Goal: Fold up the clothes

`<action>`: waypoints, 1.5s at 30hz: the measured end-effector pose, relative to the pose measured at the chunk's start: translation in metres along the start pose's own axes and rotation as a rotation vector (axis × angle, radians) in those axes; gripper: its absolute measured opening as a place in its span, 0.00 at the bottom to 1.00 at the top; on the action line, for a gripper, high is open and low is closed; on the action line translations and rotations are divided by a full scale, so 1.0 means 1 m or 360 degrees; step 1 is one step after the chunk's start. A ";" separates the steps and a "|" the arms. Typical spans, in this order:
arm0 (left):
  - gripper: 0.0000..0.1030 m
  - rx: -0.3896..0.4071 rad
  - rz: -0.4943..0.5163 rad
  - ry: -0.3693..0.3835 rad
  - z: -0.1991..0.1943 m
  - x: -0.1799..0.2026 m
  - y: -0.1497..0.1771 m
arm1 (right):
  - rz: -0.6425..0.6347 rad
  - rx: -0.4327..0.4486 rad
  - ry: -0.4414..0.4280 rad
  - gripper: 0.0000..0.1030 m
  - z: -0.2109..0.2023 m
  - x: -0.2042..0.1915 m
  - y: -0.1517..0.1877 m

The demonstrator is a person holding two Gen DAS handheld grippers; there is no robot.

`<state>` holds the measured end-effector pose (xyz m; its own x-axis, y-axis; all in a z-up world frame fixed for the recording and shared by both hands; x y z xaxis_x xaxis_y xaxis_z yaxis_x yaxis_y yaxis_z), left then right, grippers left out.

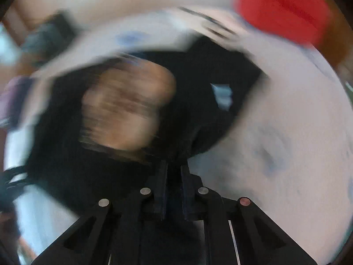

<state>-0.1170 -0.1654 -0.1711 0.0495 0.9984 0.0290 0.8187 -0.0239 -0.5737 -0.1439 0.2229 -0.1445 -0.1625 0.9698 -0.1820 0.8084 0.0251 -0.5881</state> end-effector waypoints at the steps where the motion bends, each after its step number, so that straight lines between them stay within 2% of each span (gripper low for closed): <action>1: 0.58 -0.0003 -0.0005 -0.0001 0.000 0.000 0.000 | -0.0007 0.0024 -0.0122 0.17 -0.004 -0.013 -0.009; 3: 0.58 -0.0006 -0.0006 -0.0001 0.000 0.000 0.000 | -0.0021 0.0072 -0.0348 0.28 -0.012 -0.037 -0.026; 4: 0.58 -0.0005 -0.0003 0.0002 0.000 0.000 0.000 | -0.0022 0.0094 -0.0317 0.36 -0.016 -0.039 -0.031; 5: 0.58 -0.0003 0.0000 0.0006 0.000 0.000 0.000 | -0.0014 0.0115 -0.0262 0.39 -0.020 -0.035 -0.032; 7: 0.58 0.0000 0.0011 0.0014 -0.001 -0.001 0.000 | 0.0051 0.0139 -0.0185 0.39 -0.028 -0.019 -0.030; 11: 0.59 0.0007 0.0029 0.0029 -0.001 -0.001 0.000 | 0.0240 0.0076 0.0053 0.40 -0.035 0.036 0.004; 14: 0.60 0.0008 0.0040 0.0035 -0.001 -0.001 -0.001 | 0.0413 0.0000 0.0085 0.42 -0.034 0.073 0.034; 16: 0.60 0.0007 0.0045 0.0037 0.000 -0.001 -0.002 | 0.0468 0.0009 0.0050 0.46 -0.032 0.080 0.041; 18: 0.60 0.0004 0.0049 0.0038 0.000 -0.001 -0.002 | 0.0504 0.0031 -0.0003 0.66 -0.029 0.082 0.043; 19: 0.60 0.0002 0.0050 0.0037 0.000 -0.001 -0.003 | 0.0502 0.0052 -0.0044 0.85 -0.027 0.078 0.041; 20: 0.60 0.0000 0.0050 0.0037 0.000 0.000 -0.003 | 0.0497 0.0071 -0.0082 0.92 -0.024 0.075 0.039; 22: 0.60 -0.0002 0.0049 0.0036 0.000 0.000 -0.003 | 0.0454 0.0073 -0.0107 0.92 -0.016 0.064 0.034; 24: 0.60 -0.0009 0.0046 0.0030 0.000 0.000 -0.003 | 0.0404 0.0007 -0.0087 0.90 0.001 0.054 0.032; 25: 0.60 -0.0013 0.0044 0.0025 0.000 0.000 -0.002 | 0.0366 -0.0045 -0.0065 0.61 0.009 0.048 0.034; 26: 0.60 -0.0018 0.0042 0.0020 -0.001 0.000 -0.002 | 0.0328 -0.0091 -0.0042 0.11 0.015 0.043 0.036; 27: 0.60 -0.0022 0.0041 0.0015 -0.001 0.001 -0.002 | 0.0298 -0.0088 -0.0017 0.06 0.013 0.040 0.037; 31: 0.60 -0.0033 0.0058 0.0036 -0.002 0.003 0.000 | 0.0309 0.0113 0.0144 0.06 -0.051 0.046 0.042; 33: 0.60 -0.0033 0.0079 0.0055 -0.001 0.006 0.000 | 0.0443 0.0145 0.0265 0.06 -0.082 0.070 0.059; 34: 0.61 -0.0031 0.0094 0.0058 -0.001 0.009 0.000 | 0.0501 0.0153 0.0336 0.13 -0.096 0.082 0.068; 35: 0.61 -0.0025 0.0113 0.0044 -0.002 0.011 0.000 | 0.0498 0.0108 0.0471 0.35 -0.100 0.093 0.082; 36: 0.61 -0.0027 0.0122 0.0044 -0.002 0.012 0.000 | 0.0536 0.0090 0.0489 0.45 -0.101 0.100 0.092; 37: 0.61 -0.0031 0.0128 0.0048 -0.001 0.012 0.000 | 0.0574 0.0072 0.0508 0.50 -0.102 0.107 0.102; 38: 0.61 -0.0041 0.0115 0.0065 -0.001 0.010 0.000 | 0.0616 0.0061 0.0516 0.50 -0.103 0.114 0.112; 40: 0.61 -0.0056 0.0094 0.0076 -0.002 0.006 0.000 | 0.0721 0.0125 0.0386 0.50 -0.113 0.116 0.127; 45: 0.61 -0.0033 0.0099 0.0077 -0.012 0.000 0.007 | 0.0626 0.0116 0.0264 0.52 -0.116 0.089 0.160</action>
<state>-0.1048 -0.1663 -0.1651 0.1277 0.9912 0.0336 0.8247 -0.0873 -0.5588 0.0367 0.3411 -0.1633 0.2479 0.9281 -0.2779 0.7476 -0.3657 -0.5544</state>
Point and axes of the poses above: each gripper's, at about its wrist camera, not at the fingertips, and z roughly the way its jaws point, x to its right, y to its underside, the point moved 2 cm from there along z, roughly the way its jaws point, and after that the axes turned 14 degrees about x, right-handed, at the moved point
